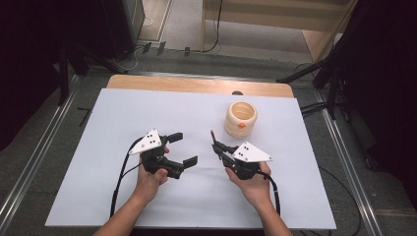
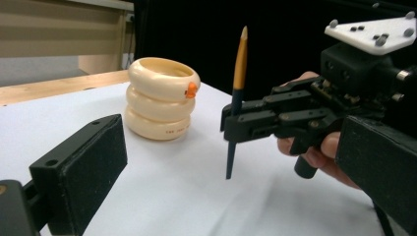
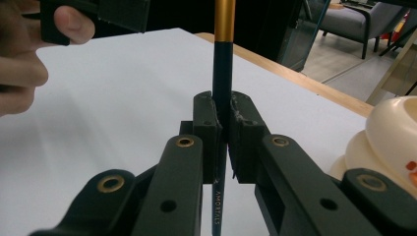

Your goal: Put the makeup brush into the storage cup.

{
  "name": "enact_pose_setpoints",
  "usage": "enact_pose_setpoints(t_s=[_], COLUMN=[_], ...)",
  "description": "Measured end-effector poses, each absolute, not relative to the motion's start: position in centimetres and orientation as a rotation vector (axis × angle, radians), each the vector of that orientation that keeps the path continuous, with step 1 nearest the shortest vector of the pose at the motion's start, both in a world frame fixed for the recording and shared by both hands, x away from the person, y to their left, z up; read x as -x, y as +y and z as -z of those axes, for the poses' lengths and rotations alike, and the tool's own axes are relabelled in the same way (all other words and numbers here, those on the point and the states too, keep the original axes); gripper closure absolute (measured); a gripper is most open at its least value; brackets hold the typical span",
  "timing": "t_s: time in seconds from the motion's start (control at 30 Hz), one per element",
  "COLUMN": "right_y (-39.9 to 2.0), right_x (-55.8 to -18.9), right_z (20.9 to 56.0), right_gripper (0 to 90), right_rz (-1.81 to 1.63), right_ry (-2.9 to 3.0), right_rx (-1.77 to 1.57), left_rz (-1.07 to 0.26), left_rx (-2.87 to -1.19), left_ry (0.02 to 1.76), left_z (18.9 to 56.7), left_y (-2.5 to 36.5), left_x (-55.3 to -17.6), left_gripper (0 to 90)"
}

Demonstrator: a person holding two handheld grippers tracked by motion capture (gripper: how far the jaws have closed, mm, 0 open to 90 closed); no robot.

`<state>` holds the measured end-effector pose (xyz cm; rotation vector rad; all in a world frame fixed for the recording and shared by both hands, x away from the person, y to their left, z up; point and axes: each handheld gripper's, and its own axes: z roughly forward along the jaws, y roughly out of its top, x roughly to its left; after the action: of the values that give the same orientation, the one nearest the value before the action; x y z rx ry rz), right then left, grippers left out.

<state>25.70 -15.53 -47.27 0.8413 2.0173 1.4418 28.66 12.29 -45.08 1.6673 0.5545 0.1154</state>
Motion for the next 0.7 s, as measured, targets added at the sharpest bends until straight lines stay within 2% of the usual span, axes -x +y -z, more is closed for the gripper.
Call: enact_pose_setpoints(t_s=[0.7], right_y=[-17.5], right_x=[-26.1], right_z=[46.3], right_gripper=[84.3], right_rz=[-1.487], right_ry=[1.938], right_rx=[-0.922], left_rz=[-0.232], left_rx=[-1.657], left_ry=[0.640], left_z=[45.9], left_y=[16.9], left_x=[-28.0], left_gripper=[0.0])
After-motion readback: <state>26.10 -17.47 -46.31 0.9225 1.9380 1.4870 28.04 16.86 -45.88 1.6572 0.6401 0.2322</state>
